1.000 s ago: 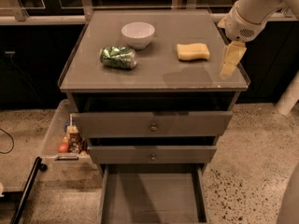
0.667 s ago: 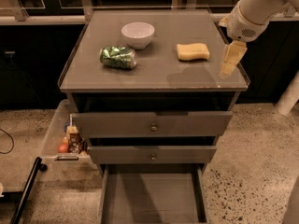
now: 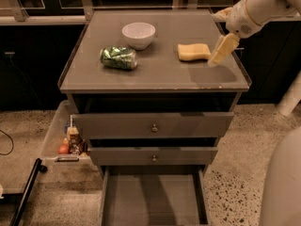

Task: Place sponge into bottom drawer

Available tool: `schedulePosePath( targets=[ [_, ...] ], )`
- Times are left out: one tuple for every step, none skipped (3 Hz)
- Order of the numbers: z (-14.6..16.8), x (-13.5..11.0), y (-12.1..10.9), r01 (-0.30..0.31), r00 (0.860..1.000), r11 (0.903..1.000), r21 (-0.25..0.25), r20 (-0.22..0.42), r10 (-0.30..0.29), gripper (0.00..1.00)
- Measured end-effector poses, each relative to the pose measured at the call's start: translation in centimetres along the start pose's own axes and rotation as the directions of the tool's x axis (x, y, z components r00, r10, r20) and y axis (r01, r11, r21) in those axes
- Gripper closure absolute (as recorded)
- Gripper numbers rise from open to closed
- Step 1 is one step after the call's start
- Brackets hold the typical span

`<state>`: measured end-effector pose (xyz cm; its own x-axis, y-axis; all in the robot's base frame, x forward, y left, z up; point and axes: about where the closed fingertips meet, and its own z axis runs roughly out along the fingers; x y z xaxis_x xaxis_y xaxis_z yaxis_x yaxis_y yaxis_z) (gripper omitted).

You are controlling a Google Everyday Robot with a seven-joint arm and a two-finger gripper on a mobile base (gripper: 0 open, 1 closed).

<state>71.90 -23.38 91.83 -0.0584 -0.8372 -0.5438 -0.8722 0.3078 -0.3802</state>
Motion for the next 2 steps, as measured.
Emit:
schedulePosePath(
  targets=[
    [2.4,-0.6,-1.2,-0.079,0.991,0.9959,-0.044,0.107,0.083,0.00],
    [4.6,-0.6,-0.8,-0.151,0.979,0.9812,-0.120,0.120,0.166,0.00]
  ],
)
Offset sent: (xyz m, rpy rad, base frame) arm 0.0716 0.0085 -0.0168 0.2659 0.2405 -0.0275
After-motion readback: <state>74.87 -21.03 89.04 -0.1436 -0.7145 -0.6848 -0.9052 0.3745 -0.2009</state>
